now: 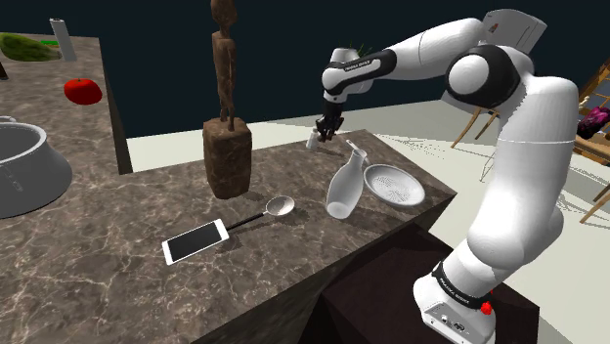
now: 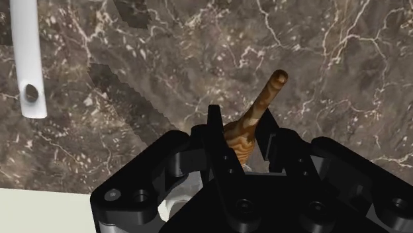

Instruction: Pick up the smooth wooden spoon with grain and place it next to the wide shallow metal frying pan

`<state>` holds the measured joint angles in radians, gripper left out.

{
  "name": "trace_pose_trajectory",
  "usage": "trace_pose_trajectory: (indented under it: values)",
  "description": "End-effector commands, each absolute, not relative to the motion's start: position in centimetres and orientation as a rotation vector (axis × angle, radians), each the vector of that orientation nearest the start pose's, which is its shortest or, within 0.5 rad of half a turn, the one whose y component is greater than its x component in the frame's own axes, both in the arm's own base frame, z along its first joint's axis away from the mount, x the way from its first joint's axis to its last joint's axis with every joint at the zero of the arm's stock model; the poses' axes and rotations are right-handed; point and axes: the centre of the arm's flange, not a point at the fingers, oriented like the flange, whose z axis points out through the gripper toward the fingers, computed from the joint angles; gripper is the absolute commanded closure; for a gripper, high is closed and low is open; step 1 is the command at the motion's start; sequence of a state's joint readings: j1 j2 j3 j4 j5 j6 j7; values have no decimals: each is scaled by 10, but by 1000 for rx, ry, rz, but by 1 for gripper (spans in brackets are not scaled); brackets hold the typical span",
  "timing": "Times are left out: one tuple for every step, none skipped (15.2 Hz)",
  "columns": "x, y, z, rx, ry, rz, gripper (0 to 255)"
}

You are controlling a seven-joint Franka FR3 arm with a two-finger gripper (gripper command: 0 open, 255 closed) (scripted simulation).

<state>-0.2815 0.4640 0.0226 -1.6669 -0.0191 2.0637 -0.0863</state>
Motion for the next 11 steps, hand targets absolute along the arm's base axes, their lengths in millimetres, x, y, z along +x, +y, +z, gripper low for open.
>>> trace_pose_trajectory:
  values:
    - [643, -172, 322, -3124, 258, 104, 255]
    - [643, -172, 316, -3124, 258, 104, 255]
    - [642, -172, 311, -3124, 258, 104, 255]
    - [642, -172, 306, -3124, 258, 104, 255]
    - [642, -172, 301, -3124, 258, 104, 255]
    - [643, -172, 295, -3124, 258, 104, 255]
    - [642, -172, 290, -3124, 258, 104, 255]
    - [643, -172, 285, -3124, 258, 104, 255]
    - [642, -172, 279, -3124, 258, 104, 255]
    - [643, -172, 274, -3124, 258, 104, 255]
    - [643, -172, 269, -3124, 258, 104, 255]
